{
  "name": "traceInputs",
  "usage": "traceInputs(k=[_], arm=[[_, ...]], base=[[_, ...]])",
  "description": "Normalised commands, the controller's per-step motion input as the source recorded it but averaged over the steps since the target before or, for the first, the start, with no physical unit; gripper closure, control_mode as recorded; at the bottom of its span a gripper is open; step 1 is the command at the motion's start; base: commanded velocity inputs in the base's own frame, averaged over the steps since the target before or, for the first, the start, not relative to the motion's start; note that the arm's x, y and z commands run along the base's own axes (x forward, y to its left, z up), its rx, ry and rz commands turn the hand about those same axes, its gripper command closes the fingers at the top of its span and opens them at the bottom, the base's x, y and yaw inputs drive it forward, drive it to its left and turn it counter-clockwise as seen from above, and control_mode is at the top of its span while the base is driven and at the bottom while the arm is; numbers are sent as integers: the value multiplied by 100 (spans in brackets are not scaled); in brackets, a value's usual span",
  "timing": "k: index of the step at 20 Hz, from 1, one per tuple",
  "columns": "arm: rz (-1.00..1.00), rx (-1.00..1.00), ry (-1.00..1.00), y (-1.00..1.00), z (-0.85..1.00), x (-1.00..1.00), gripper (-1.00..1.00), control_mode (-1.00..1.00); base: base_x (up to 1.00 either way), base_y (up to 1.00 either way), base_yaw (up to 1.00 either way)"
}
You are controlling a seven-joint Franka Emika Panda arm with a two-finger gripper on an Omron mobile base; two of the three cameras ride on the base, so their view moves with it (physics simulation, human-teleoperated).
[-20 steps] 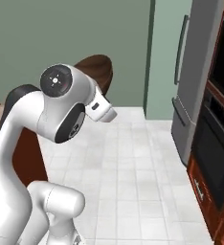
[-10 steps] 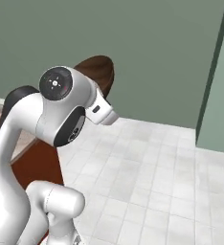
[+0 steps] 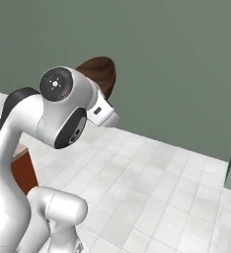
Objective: Pick up the bowls from the cabinet and place each bowl in front of a stool on the dining counter.
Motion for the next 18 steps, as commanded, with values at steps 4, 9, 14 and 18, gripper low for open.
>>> traceInputs(k=[4,9,14,18], arm=[[0,0,0,0,0,0,100,100],[0,0,0,0,0,0,100,100],[0,0,0,0,0,0,100,100],[0,0,0,0,0,0,100,100]], base=[[100,-76,30],[100,-26,49],[100,-8,63],[100,-49,54]])
